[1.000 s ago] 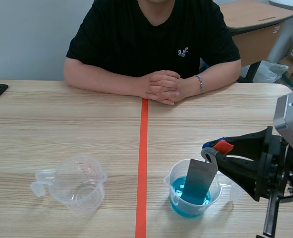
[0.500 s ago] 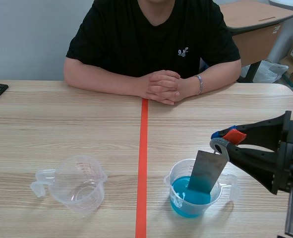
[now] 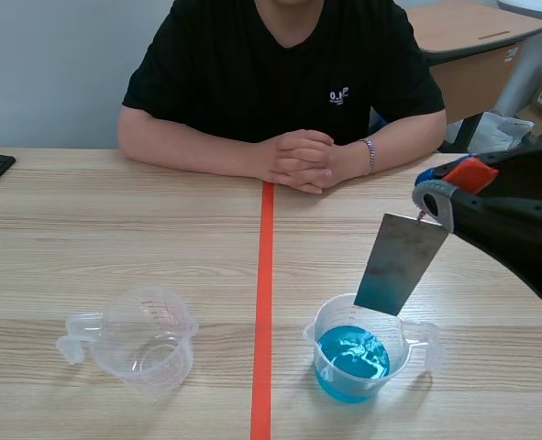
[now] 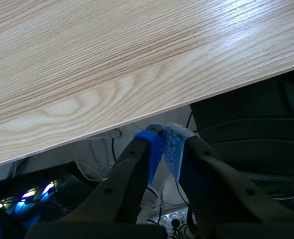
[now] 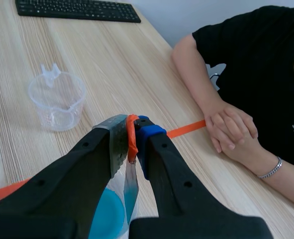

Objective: Do the redox reaction experiment.
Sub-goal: 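Hold the plate still in the solution, then raise the plate and point at it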

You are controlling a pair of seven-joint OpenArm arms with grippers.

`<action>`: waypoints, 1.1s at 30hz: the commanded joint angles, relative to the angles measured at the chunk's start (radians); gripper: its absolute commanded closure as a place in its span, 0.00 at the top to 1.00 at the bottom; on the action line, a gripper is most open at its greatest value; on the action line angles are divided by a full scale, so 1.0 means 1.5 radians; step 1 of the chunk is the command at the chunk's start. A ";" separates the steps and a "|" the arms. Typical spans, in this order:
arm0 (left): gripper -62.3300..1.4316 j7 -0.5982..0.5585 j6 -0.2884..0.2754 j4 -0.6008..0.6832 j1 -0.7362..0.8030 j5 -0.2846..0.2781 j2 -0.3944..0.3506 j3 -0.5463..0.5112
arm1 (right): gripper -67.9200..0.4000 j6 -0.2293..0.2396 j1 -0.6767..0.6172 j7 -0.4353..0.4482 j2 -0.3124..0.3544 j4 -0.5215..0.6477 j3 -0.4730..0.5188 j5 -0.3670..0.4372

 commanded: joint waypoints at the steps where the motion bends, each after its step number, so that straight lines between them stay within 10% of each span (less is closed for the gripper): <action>1: 0.09 -0.008 -0.001 0.004 0.009 -0.002 0.002 -0.001 | 0.03 0.004 0.004 0.001 0.007 0.019 0.011 0.020; 33: 0.09 -0.040 -0.002 0.006 0.008 -0.002 -0.021 -0.001 | 0.03 0.004 0.004 -0.203 0.007 0.141 0.023 0.191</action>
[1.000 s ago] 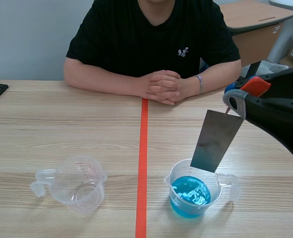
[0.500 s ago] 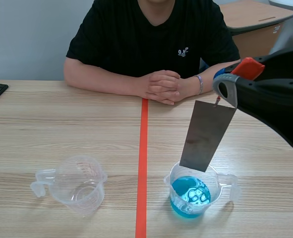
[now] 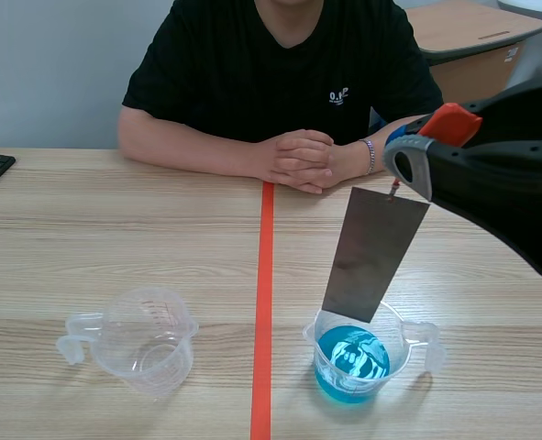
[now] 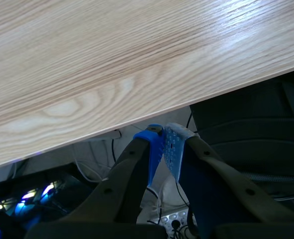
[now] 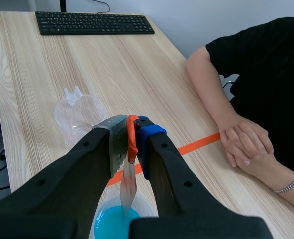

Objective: Do the redox reaction experiment.
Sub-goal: 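Raise the plate and point at it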

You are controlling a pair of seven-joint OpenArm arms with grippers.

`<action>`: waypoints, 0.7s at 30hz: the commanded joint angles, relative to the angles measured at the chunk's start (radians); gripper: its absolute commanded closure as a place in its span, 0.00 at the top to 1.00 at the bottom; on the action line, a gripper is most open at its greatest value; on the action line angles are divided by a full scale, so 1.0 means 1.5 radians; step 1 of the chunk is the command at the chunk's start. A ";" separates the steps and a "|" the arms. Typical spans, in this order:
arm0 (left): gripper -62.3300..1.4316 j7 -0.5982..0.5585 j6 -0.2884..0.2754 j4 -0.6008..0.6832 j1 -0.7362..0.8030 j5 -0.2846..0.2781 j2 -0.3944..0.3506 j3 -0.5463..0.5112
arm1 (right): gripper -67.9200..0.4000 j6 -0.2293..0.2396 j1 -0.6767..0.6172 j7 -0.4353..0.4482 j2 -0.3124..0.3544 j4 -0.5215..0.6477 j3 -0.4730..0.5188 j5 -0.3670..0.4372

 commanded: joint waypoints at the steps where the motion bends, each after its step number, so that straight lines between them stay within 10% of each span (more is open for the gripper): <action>1: 0.09 -0.026 -0.001 0.006 0.007 -0.002 -0.021 -0.001 | 0.03 0.004 0.004 0.006 0.007 0.011 0.006 0.012; 8: 0.09 -0.072 -0.020 0.009 0.003 -0.002 -0.111 -0.001 | 0.03 0.004 0.004 0.000 0.007 0.011 0.006 0.012; 21: 0.09 -0.197 -0.185 0.014 -0.128 -0.013 -0.318 0.019 | 0.03 0.004 0.004 -0.007 0.007 0.011 0.023 0.029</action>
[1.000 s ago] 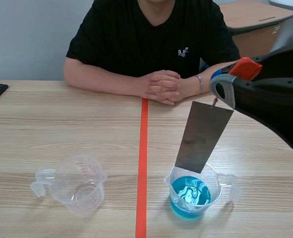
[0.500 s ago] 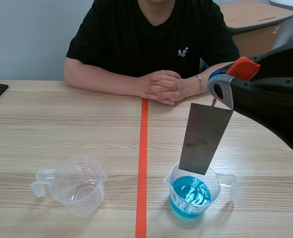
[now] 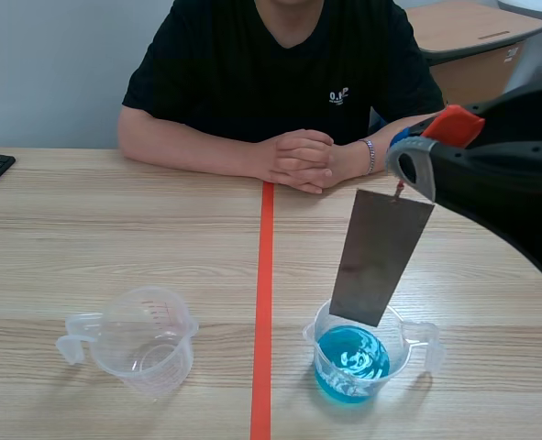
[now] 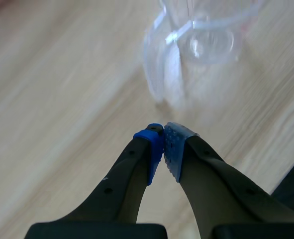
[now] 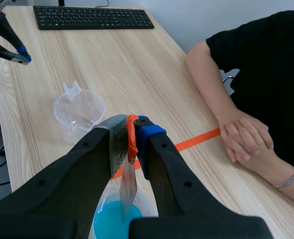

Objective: Do the redox reaction experiment.
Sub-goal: 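Raise the plate and point at it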

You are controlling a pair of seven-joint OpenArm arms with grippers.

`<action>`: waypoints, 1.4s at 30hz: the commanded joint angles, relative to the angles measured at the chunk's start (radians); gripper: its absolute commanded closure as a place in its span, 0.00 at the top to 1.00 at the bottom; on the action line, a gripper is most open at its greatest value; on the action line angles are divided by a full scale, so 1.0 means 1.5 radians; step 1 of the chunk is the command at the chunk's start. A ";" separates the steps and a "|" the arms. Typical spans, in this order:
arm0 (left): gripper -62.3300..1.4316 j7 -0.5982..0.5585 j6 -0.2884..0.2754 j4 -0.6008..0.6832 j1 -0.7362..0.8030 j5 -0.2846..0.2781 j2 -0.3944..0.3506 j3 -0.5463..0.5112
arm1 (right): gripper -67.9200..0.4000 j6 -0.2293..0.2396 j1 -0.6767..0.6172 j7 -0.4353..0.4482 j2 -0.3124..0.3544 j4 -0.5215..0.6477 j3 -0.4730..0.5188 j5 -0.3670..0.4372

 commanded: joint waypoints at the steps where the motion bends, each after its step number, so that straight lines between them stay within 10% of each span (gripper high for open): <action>1: 0.09 -0.031 -0.019 0.012 -0.033 -0.010 -0.008 0.016 | 0.03 0.004 0.004 0.010 0.007 0.011 0.016 0.013; 12: 0.09 -0.041 -0.122 0.013 -0.317 -0.013 -0.022 0.214 | 0.03 0.004 0.004 0.010 0.007 0.011 0.021 0.013; 25: 0.09 0.068 -0.124 0.011 -0.586 -0.001 0.103 0.469 | 0.03 0.004 0.004 0.010 0.006 0.011 0.021 0.013; 42: 0.09 0.206 -0.123 -0.035 -0.763 0.004 0.301 0.618 | 0.03 0.004 0.004 0.010 0.005 0.011 0.021 0.013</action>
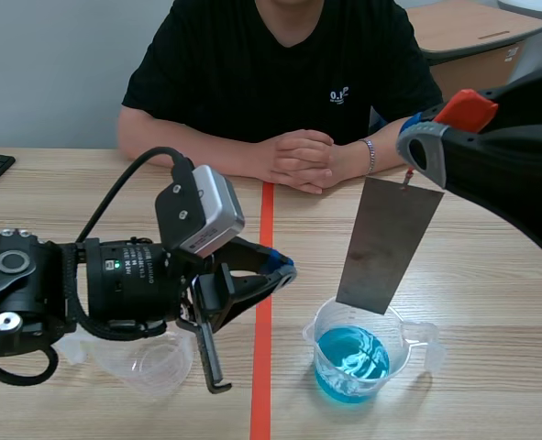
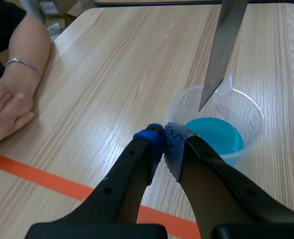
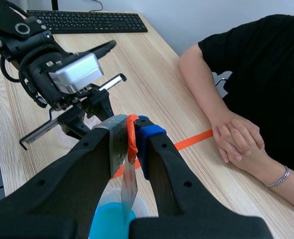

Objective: Do the redox reaction experiment.
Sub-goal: 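Raise the plate and point at it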

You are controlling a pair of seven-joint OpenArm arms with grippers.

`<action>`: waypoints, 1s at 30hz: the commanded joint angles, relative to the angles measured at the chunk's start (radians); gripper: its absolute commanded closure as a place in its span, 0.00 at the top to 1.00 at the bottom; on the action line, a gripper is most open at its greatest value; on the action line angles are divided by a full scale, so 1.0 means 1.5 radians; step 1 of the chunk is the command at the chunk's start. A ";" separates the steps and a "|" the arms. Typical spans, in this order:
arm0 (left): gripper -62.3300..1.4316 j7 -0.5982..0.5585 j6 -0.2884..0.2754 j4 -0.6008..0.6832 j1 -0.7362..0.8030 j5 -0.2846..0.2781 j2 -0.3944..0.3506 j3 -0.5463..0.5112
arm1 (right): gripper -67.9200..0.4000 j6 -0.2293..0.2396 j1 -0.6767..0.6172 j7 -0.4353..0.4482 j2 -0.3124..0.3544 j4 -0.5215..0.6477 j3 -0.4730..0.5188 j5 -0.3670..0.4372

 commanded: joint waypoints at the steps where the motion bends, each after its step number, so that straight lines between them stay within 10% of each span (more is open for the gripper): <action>1: 0.09 -0.002 0.001 -0.008 -0.011 -0.002 0.013 0.006 | 0.03 0.004 0.004 0.010 0.005 0.011 0.004 0.007; 30: 0.09 0.010 0.001 -0.056 -0.033 0.010 0.063 0.024 | 0.03 0.004 0.004 0.010 0.005 0.011 0.004 0.007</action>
